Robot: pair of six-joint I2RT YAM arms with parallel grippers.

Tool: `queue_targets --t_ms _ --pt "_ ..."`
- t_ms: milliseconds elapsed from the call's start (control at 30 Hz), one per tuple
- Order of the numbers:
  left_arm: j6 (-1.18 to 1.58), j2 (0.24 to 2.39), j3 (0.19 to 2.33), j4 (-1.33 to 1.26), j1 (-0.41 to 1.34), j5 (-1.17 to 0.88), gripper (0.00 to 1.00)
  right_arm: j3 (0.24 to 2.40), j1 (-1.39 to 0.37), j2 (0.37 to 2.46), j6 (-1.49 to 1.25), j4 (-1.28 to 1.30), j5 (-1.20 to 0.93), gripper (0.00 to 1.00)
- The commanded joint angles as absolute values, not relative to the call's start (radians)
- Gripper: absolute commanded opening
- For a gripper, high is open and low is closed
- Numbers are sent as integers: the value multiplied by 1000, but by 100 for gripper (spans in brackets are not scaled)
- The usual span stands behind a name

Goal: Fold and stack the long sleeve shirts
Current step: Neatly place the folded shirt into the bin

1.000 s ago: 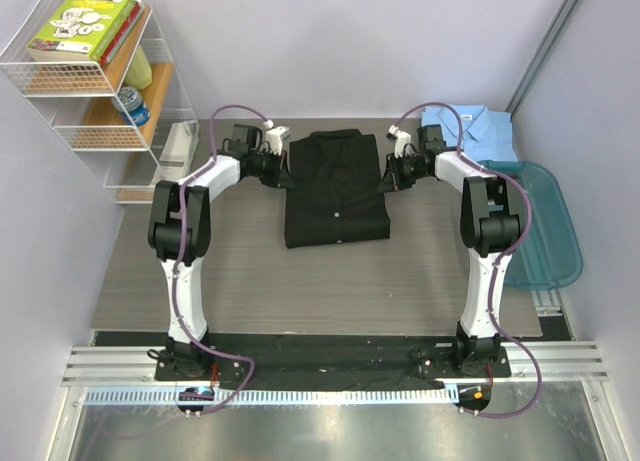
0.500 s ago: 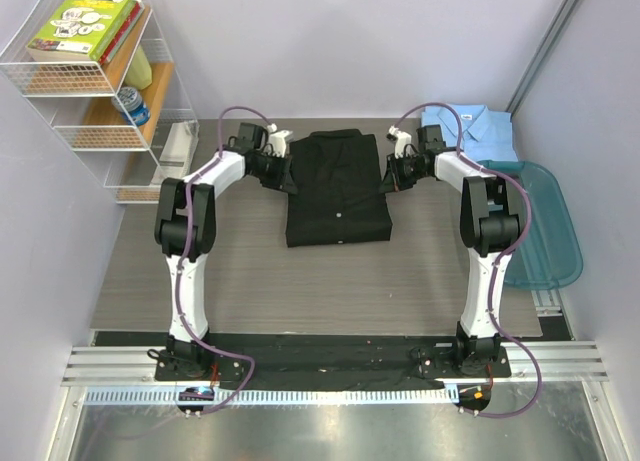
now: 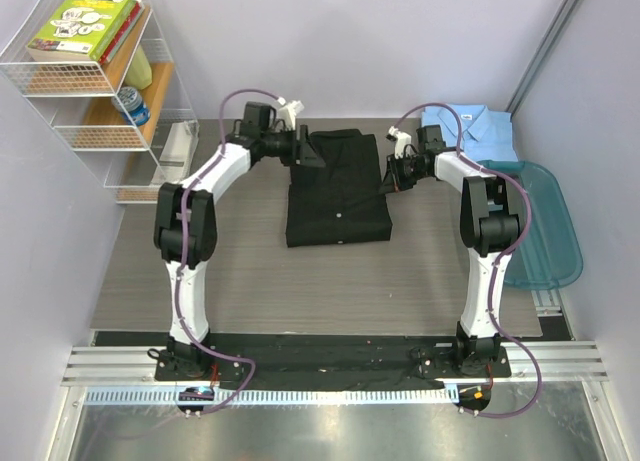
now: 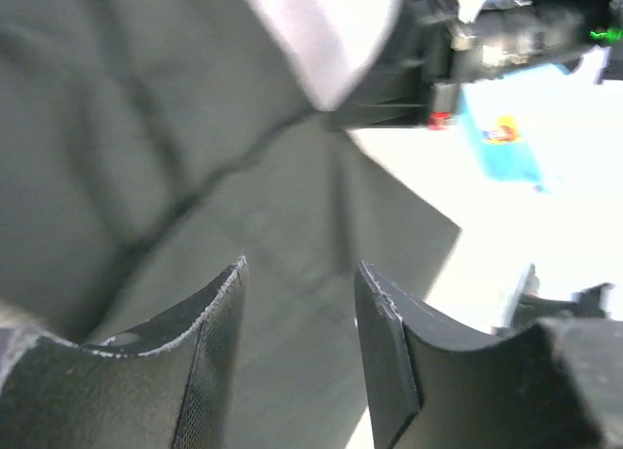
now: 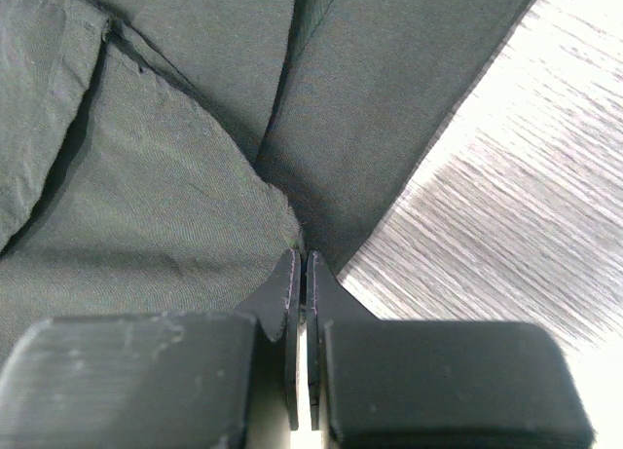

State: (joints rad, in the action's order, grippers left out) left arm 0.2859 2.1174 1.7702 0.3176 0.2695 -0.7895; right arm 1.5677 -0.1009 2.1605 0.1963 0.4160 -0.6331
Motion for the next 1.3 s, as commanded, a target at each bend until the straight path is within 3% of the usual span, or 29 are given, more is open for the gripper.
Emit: queue_targets --t_ms 0,300,500,600,900,1267 --pt "507 2192 1740 209 359 -913 47 1618 -106 2164 195 402 -629 1" --pt "528 2368 1787 285 400 -773 44 1643 -109 2158 157 413 -647 3" --pt "485 2398 1779 322 402 -732 43 1707 -109 2060 104 511 -696 38" --pt "477 2399 1782 327 402 -719 43 1701 -109 2011 23 528 -785 51" --pt "469 2408 1779 334 402 -712 43 1591 -222 2014 -161 532 -946 46" --pt "471 2416 1764 334 403 -689 43 1365 -236 2083 -17 663 -913 39"
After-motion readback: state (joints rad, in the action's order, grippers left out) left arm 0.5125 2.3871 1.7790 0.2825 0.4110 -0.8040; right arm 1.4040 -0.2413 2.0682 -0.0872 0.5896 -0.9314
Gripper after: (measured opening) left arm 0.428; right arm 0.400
